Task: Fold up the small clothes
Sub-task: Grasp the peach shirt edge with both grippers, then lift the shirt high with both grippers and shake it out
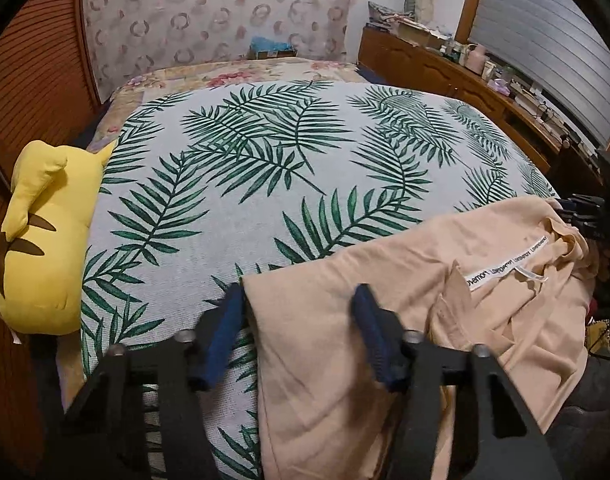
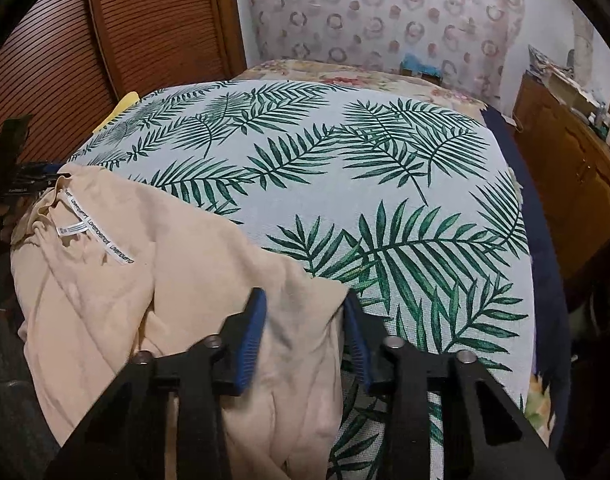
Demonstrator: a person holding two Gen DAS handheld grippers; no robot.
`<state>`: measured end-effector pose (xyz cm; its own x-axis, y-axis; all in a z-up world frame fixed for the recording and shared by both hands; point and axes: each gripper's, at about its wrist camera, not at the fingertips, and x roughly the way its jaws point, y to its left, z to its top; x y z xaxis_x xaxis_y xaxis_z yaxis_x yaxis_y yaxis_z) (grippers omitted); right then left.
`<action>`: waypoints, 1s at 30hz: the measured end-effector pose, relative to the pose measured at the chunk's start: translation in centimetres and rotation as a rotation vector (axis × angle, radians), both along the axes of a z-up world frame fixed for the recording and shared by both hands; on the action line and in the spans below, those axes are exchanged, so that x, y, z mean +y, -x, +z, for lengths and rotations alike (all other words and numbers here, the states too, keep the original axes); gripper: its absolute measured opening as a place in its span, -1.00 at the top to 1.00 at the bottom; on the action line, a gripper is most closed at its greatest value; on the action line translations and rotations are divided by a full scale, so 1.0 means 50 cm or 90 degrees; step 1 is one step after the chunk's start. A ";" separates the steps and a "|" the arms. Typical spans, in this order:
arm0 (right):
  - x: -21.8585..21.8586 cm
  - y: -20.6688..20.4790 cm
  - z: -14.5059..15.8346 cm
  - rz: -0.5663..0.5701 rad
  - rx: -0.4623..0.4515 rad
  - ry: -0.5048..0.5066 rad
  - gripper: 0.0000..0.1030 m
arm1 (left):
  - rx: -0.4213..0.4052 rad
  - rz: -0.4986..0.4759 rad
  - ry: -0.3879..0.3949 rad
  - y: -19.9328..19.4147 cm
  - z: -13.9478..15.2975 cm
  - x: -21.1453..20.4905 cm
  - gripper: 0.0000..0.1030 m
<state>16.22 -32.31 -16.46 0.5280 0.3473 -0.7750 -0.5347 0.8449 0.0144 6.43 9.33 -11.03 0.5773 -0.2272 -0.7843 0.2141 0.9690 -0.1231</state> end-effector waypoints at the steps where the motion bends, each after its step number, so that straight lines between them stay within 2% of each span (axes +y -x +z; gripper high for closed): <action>1: 0.000 0.001 -0.001 0.004 0.002 -0.004 0.46 | -0.002 -0.005 -0.001 0.003 0.000 -0.003 0.36; 2: 0.001 0.002 -0.001 0.011 0.007 -0.013 0.63 | -0.003 -0.009 0.000 0.006 0.000 -0.005 0.42; 3: 0.002 0.004 -0.002 0.019 0.013 -0.023 0.71 | -0.003 -0.013 0.007 0.007 0.000 -0.005 0.58; 6: 0.006 0.018 0.006 0.033 0.010 -0.032 0.79 | -0.011 -0.008 0.020 0.019 0.007 -0.006 0.73; 9: 0.001 0.044 0.040 0.037 -0.011 -0.064 0.82 | -0.051 0.005 0.031 0.052 0.045 -0.008 0.76; 19: -0.047 0.183 0.275 0.055 -0.167 -0.150 0.83 | -0.261 0.020 0.074 0.206 0.290 0.003 0.77; 25: -0.064 0.244 0.402 0.071 -0.261 -0.182 0.84 | -0.367 0.037 0.075 0.256 0.417 0.029 0.77; 30: -0.056 0.270 0.484 0.095 -0.314 -0.177 0.84 | -0.436 0.052 0.062 0.273 0.501 0.050 0.77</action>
